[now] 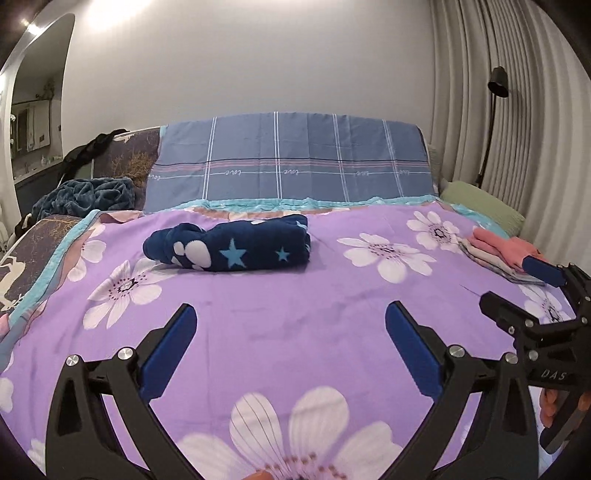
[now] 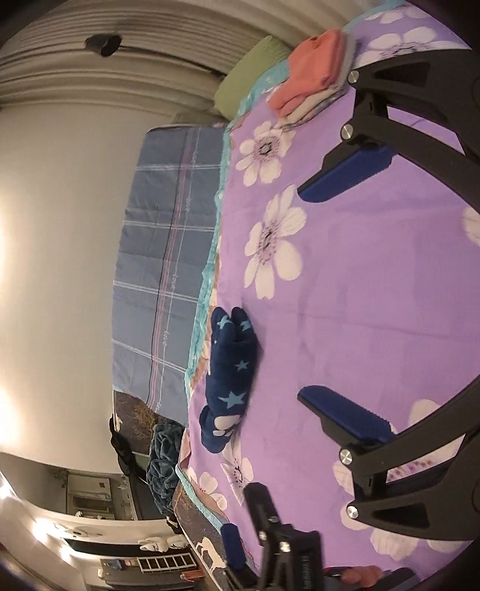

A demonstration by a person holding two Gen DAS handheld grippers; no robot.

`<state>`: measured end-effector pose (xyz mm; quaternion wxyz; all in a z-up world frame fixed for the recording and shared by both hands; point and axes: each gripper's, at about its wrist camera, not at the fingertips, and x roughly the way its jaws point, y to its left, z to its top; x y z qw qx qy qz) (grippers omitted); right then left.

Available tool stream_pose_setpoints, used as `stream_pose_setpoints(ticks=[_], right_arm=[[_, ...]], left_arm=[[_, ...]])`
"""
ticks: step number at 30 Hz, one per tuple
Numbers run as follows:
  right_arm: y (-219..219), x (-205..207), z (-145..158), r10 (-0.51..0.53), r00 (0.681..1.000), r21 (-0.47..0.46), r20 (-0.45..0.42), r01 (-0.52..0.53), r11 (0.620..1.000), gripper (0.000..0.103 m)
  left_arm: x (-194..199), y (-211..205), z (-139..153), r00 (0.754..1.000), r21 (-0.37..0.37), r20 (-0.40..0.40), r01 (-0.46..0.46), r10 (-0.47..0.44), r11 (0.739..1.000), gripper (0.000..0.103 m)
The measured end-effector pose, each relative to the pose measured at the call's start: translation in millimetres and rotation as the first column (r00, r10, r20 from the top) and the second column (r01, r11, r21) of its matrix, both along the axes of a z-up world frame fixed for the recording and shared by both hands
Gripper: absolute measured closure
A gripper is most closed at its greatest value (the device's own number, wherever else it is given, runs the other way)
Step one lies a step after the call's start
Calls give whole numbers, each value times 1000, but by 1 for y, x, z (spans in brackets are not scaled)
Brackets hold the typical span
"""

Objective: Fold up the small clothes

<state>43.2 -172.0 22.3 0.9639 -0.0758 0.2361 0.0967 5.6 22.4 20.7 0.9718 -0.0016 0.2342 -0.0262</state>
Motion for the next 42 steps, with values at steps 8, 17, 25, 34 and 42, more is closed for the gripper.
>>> stream_pose_setpoints(ticks=[8,17,25,34,42], right_arm=[[-13,-35,10,-29,999,53,25,28,998,2],[-25,-49,8,-58,998,123,19,55,991,2],[-23,-49,-2,-51,999,110,-19,52,993,2],[-18,-40,-12,-58,997,76,-44,61,995,2],[-20,-33,-18,-75,995,79,-62,80,994,2]], left_arm=[[-46,-17,7,999,46,39,-15,13,999,1],[-61,-29,7,999,56,43,-13,11,998,1],[-59,-42,-5,1000,82,7,3,-4,997,1],[-56,-45,-13,1000,112,17,-28,26,993,1],[-44,-35,-18,998,104,-2,-68,68,992,1]])
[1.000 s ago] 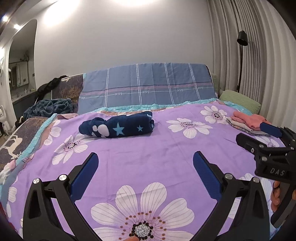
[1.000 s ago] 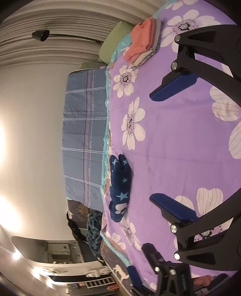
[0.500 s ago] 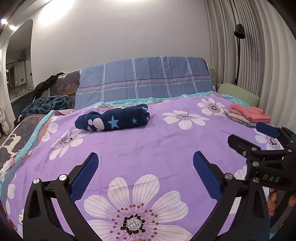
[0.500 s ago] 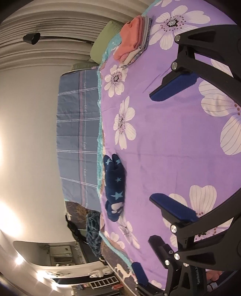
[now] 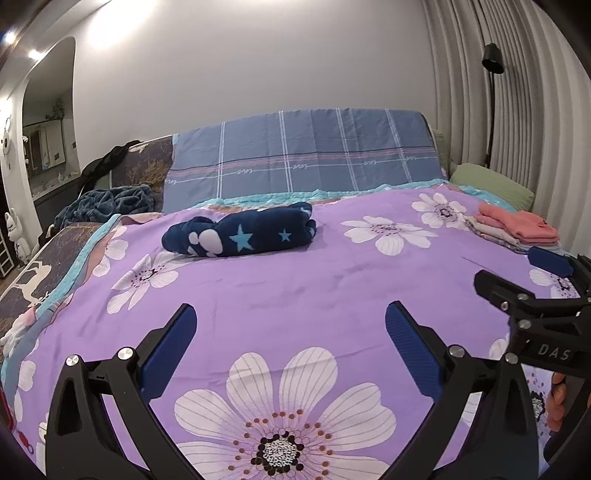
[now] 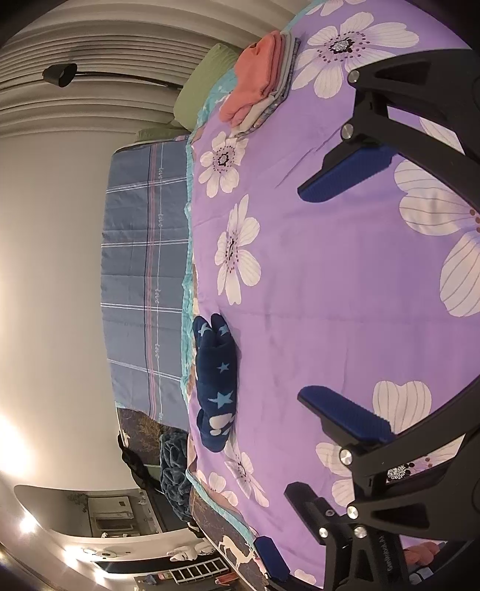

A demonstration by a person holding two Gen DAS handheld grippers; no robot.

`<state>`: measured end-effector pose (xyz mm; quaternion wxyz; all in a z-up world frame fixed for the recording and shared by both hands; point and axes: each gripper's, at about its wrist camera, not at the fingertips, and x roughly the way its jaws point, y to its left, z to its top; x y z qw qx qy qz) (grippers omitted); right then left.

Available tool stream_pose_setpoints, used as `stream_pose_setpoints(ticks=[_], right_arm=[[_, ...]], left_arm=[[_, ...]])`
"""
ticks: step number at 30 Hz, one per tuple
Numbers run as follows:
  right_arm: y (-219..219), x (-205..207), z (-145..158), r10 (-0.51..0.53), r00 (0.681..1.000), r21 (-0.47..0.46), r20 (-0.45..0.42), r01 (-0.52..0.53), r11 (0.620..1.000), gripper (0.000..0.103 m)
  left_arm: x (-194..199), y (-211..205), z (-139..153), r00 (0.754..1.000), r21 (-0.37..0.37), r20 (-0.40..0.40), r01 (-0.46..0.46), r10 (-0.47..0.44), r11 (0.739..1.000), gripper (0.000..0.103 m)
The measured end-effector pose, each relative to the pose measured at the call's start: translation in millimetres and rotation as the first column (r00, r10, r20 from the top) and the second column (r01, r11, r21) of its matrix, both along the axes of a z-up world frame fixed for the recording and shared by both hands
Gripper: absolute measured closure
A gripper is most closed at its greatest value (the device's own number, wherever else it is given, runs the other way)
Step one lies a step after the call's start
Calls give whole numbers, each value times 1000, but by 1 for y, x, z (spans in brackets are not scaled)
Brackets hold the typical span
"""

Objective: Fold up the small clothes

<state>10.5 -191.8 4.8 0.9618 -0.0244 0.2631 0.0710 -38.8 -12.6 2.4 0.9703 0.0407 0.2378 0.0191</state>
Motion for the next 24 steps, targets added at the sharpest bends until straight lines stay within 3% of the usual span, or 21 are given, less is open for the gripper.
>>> stream_pose_setpoints(ticks=[24], right_arm=[[5,19,-7,-12,999,-8,-36,11,1000,2]], left_arm=[[18,8,-8,999,-8,-39,-15,15,1000,1]])
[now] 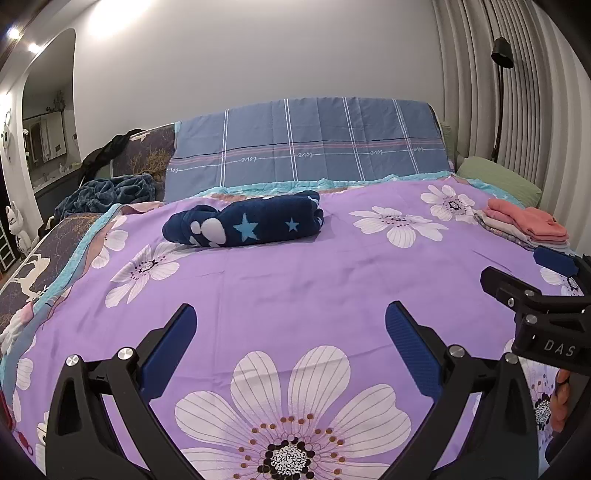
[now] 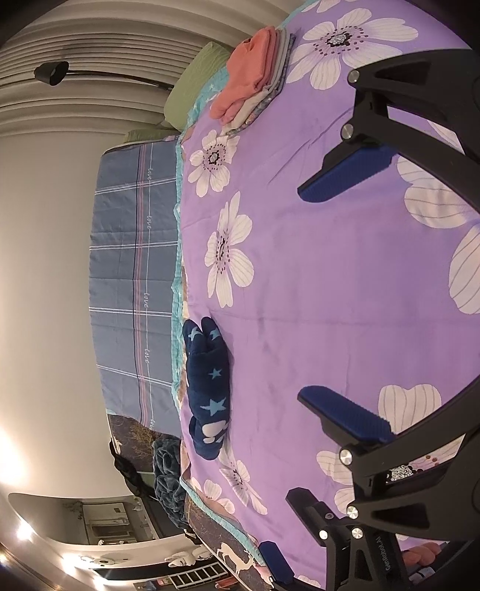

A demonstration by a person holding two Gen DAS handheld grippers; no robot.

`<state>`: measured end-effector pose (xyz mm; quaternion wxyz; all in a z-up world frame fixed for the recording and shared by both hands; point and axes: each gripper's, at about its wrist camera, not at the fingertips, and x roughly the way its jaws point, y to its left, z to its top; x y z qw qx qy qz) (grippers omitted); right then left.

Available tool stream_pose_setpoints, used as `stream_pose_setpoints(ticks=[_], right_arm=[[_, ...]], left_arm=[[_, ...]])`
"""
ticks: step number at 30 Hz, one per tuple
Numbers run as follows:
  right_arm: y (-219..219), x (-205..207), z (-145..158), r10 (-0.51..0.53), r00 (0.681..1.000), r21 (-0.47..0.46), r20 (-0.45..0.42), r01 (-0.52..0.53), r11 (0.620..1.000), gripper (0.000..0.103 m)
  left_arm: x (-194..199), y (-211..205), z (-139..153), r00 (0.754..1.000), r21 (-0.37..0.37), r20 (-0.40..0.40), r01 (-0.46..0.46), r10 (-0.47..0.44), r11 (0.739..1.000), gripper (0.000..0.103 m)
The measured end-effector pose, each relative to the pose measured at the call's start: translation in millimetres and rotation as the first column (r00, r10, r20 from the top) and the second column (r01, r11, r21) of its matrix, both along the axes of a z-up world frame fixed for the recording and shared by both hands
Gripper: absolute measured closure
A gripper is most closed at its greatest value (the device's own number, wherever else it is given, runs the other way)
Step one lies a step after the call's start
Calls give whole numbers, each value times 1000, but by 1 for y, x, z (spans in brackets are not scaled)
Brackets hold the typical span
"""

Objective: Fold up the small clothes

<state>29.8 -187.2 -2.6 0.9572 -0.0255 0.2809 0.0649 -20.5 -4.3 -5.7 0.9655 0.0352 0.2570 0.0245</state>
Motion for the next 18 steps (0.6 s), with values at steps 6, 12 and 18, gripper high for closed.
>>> stream_pose_setpoints(ticks=[6,12,18], right_arm=[[1,3,0,0,1000,-5,-3,0,1000,2],[1,6,-2,-4,1000,-10,-7,4,1000,2],[3,5,-4,-10,1000,-20,-11,10,1000,2]], left_arm=[[2,0,0,1000,-2,-6,1,-1,1000,1],[3,-1,-2,1000,2,-16,0,0,1000,1],[4,0,-3,1000,5,-23,-3,3,1000,1]])
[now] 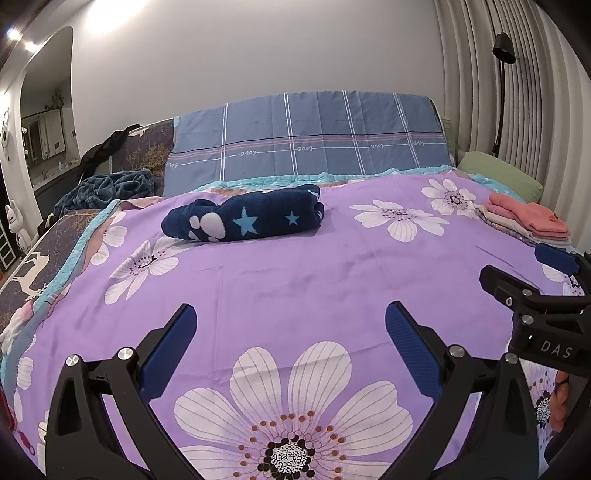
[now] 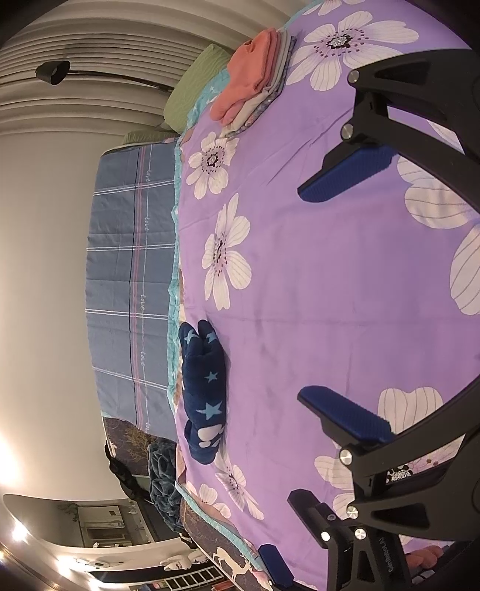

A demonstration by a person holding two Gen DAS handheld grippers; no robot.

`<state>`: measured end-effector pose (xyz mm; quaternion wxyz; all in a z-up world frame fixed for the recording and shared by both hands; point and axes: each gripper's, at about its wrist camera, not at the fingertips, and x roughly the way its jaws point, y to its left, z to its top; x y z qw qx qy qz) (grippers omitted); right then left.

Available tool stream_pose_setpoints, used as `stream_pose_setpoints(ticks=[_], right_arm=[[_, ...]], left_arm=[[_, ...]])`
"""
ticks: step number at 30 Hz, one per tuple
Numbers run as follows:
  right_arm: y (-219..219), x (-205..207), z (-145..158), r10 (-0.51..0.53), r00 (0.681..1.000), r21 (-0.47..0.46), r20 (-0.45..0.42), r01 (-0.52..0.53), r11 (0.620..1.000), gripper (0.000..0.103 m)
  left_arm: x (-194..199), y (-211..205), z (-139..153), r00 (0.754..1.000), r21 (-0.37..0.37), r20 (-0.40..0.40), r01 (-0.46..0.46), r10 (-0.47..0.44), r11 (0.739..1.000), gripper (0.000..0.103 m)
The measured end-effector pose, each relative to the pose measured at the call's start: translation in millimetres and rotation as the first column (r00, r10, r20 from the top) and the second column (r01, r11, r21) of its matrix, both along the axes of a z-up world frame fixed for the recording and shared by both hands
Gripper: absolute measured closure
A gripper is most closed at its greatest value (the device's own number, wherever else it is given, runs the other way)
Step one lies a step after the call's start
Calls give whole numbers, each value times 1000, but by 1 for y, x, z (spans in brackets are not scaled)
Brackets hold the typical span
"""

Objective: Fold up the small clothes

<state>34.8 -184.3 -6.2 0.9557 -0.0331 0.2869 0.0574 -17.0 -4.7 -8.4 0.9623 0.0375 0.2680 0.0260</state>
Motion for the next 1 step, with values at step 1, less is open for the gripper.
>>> stream_pose_setpoints(ticks=[1], right_arm=[[0,0,0,0,1000,0,1,0,1000,2]], left_arm=[[0,0,0,1000,1,0,-1,1,1000,1]])
